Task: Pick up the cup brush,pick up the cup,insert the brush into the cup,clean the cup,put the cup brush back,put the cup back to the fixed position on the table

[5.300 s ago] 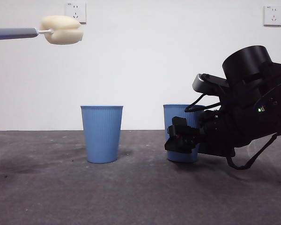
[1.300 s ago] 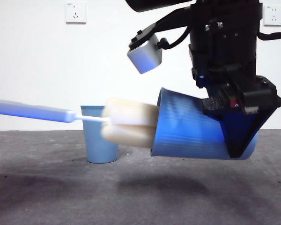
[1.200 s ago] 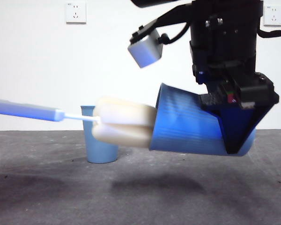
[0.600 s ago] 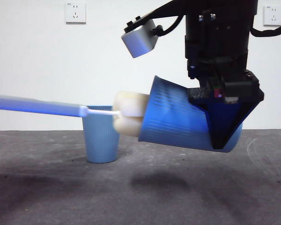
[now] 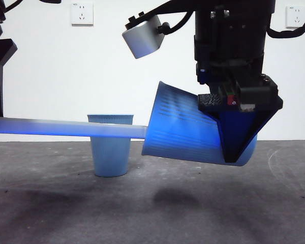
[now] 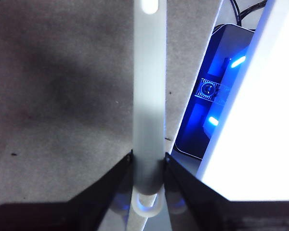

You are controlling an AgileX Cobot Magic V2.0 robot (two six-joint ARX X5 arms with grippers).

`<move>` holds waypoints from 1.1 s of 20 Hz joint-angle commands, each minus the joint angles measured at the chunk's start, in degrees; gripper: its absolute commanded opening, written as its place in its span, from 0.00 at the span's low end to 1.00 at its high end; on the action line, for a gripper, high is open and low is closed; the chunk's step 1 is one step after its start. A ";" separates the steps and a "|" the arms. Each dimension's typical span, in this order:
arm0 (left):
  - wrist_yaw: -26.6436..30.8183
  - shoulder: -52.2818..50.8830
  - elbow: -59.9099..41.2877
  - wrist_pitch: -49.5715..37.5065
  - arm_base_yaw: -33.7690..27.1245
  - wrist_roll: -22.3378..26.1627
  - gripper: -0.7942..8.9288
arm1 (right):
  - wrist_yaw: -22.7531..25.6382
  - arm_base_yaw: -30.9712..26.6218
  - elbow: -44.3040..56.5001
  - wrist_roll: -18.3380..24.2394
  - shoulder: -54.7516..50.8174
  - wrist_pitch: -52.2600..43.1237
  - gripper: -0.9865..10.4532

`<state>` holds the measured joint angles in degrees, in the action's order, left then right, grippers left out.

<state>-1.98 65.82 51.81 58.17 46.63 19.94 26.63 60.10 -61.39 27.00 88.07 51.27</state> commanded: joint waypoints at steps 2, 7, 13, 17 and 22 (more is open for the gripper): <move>1.99 -0.13 0.04 -0.46 -0.52 -2.86 0.07 | -1.03 0.70 -0.13 -1.33 -0.22 0.39 0.07; 3.72 -2.78 0.04 4.24 -2.45 -3.26 0.07 | -0.66 0.63 -0.13 -3.48 -0.22 1.55 0.07; 3.72 -9.77 0.04 10.19 -6.25 -3.39 0.07 | -0.63 0.63 -0.13 -4.52 -0.24 1.31 0.07; 3.67 -15.04 0.04 12.81 -7.06 -4.11 0.07 | -0.63 0.63 -0.13 -4.96 -0.24 0.96 0.07; 4.52 -20.72 0.04 16.63 -7.06 -7.58 0.07 | -0.66 0.61 -0.13 -7.65 -0.26 0.33 0.07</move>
<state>2.13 45.36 51.81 75.20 39.90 14.90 26.13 60.51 -61.39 20.67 88.07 51.72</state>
